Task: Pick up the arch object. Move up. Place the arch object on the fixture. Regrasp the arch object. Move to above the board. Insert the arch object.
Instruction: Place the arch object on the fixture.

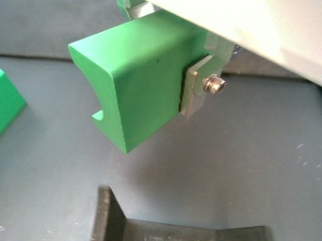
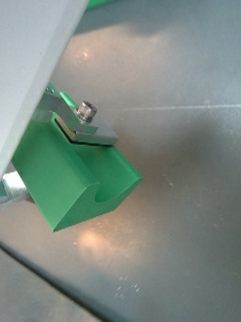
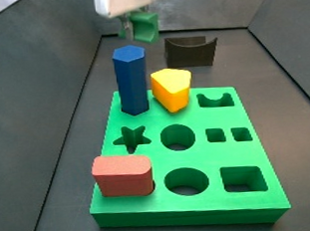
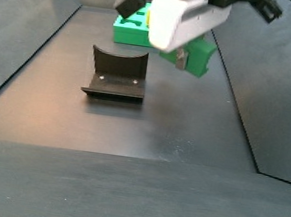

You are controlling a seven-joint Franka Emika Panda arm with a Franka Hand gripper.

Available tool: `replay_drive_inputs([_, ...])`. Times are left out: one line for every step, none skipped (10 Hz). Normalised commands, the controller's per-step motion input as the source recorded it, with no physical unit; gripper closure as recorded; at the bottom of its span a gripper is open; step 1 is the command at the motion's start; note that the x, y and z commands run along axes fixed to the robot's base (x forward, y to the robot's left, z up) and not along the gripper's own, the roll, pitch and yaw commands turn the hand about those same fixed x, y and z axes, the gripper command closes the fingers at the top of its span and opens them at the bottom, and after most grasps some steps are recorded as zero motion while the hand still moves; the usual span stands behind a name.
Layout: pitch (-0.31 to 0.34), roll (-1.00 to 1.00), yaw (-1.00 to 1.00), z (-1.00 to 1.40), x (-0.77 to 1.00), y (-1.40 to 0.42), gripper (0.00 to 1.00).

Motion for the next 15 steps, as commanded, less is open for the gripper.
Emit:
replay_drive_inputs([0.015, 0.03, -0.01, 1.0, -0.01, 0.0, 1.0])
replay_drive_inputs([0.026, 0.05, -0.01, 1.0, -0.02, 0.0, 1.0])
replay_drive_inputs([0.039, 0.06, -0.01, 1.0, -0.03, 0.01, 1.0])
replay_drive_inputs([0.045, 0.07, -0.01, 0.9, -0.02, 0.01, 1.0])
replay_drive_inputs([0.058, 0.08, 0.0, 0.68, -0.01, 0.01, 1.0])
replay_drive_inputs([0.066, 0.09, 0.0, 0.58, -0.01, 0.01, 1.0])
replay_drive_inputs([0.079, 0.09, 0.0, 0.41, 0.0, 0.01, 1.0])
replay_drive_inputs([0.092, 0.09, 0.01, 0.2, 0.01, 0.01, 1.0])
replay_drive_inputs([0.014, 0.03, -1.0, -0.34, 1.0, -0.45, 1.0])
replay_drive_inputs([0.014, 0.03, -1.0, -0.35, 1.0, -0.45, 1.0])
replay_drive_inputs([0.014, 0.02, -1.0, -0.3, 1.0, -0.37, 1.0])
replay_drive_inputs([0.018, 0.02, -1.0, -0.26, 1.0, -0.33, 1.0])
replay_drive_inputs([0.019, 0.02, -1.0, -0.24, 1.0, -0.29, 1.0])
replay_drive_inputs([0.02, 0.02, -1.0, -0.22, 1.0, -0.26, 1.0])
replay_drive_inputs([0.021, 0.02, -1.0, -0.2, 1.0, -0.24, 1.0])
